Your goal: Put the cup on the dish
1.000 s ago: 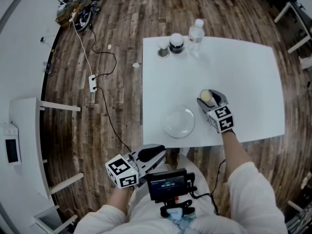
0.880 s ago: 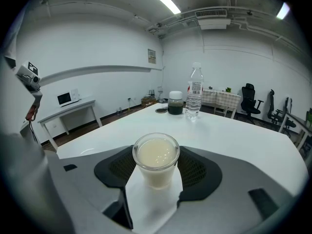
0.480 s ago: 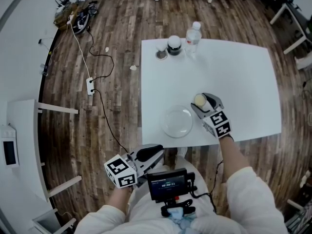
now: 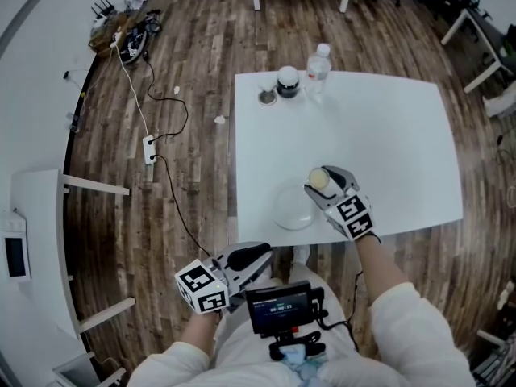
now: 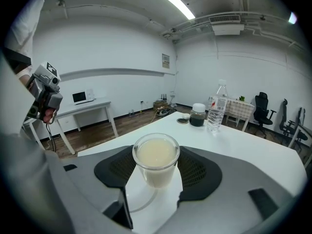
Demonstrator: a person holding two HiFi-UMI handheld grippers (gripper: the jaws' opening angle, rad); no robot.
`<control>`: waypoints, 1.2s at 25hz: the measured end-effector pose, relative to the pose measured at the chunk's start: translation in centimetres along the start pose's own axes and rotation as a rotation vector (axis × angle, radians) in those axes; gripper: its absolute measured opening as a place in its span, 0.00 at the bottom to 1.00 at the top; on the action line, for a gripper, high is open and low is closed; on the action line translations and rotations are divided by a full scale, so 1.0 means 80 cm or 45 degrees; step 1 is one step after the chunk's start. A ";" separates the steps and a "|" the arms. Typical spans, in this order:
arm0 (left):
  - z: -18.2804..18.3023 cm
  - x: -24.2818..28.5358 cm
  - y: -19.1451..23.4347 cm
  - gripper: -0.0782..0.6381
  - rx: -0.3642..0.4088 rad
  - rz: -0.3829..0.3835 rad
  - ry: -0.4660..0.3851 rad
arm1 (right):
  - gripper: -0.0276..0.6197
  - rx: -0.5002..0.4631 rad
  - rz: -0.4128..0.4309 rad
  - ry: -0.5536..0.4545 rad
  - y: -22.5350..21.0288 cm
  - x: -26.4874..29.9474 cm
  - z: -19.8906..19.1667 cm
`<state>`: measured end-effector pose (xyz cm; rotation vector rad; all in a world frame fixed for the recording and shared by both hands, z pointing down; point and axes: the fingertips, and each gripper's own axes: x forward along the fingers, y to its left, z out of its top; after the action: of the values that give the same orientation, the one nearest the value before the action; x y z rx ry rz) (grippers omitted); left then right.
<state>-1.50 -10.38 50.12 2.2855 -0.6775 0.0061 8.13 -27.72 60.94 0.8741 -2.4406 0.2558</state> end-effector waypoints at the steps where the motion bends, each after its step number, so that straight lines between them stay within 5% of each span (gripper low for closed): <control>1: 0.000 -0.002 0.000 0.16 0.000 0.002 -0.001 | 0.48 0.000 0.007 0.003 0.006 0.002 -0.001; 30: -0.029 -0.052 0.002 0.16 -0.007 0.004 0.054 | 0.48 -0.006 0.061 0.038 0.101 0.028 -0.030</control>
<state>-4.68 -6.95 51.08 2.2723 -0.6584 0.0535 2.57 -21.85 64.15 0.8048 -2.4354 0.2791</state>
